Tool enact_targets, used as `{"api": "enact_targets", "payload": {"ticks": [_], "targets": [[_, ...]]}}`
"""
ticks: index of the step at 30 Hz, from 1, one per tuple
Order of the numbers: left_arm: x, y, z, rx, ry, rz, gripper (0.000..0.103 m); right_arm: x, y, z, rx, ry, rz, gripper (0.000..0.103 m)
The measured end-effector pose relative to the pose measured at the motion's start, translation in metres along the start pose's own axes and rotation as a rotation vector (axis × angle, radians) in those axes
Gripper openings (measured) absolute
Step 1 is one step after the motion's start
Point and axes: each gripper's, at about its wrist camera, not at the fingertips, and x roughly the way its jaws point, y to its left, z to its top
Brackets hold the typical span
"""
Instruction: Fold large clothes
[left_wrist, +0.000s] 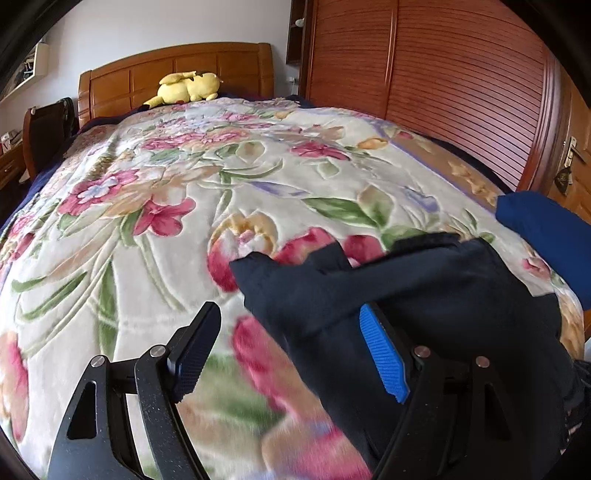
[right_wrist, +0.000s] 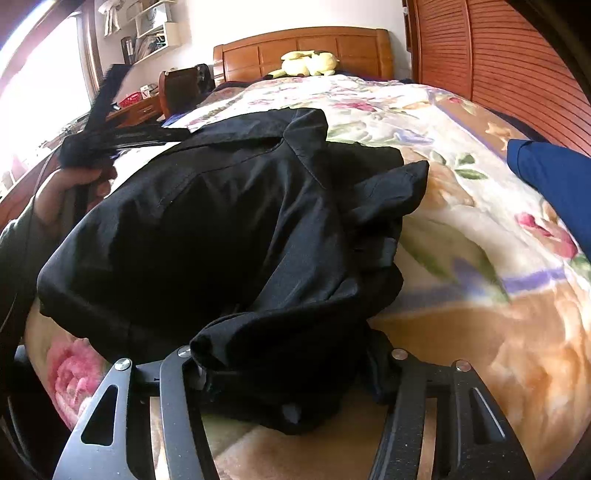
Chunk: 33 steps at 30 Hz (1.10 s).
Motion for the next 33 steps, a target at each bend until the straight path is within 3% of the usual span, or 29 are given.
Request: {"api": "enact_targets", "payload": {"ticks": [16, 21, 22, 24, 27, 33], "targets": [[0.038, 0.021, -0.009, -0.111, 0.07, -0.157, 0.079, -0.005, 0.013, -0.003, -0.02, -0.007, -0.023, 0.058], [0.039, 0.024, -0.012, -0.151, 0.085, -0.249, 0.054, -0.004, 0.014, 0.001, -0.014, 0.009, -0.025, 0.055], [0.038, 0.021, -0.011, -0.147, 0.085, -0.256, 0.051, -0.004, 0.015, 0.003, -0.012, 0.017, -0.024, 0.053], [0.034, 0.018, -0.01, -0.13, 0.077, -0.26, 0.034, -0.005, 0.016, 0.007, -0.016, 0.031, -0.027, 0.049], [0.023, 0.01, -0.009, -0.09, 0.053, -0.233, 0.02, -0.006, 0.022, 0.012, -0.03, 0.052, -0.037, 0.041], [-0.016, 0.008, -0.007, -0.057, -0.043, -0.188, 0.013, -0.012, 0.034, 0.02, -0.083, 0.057, -0.106, 0.027]]}}
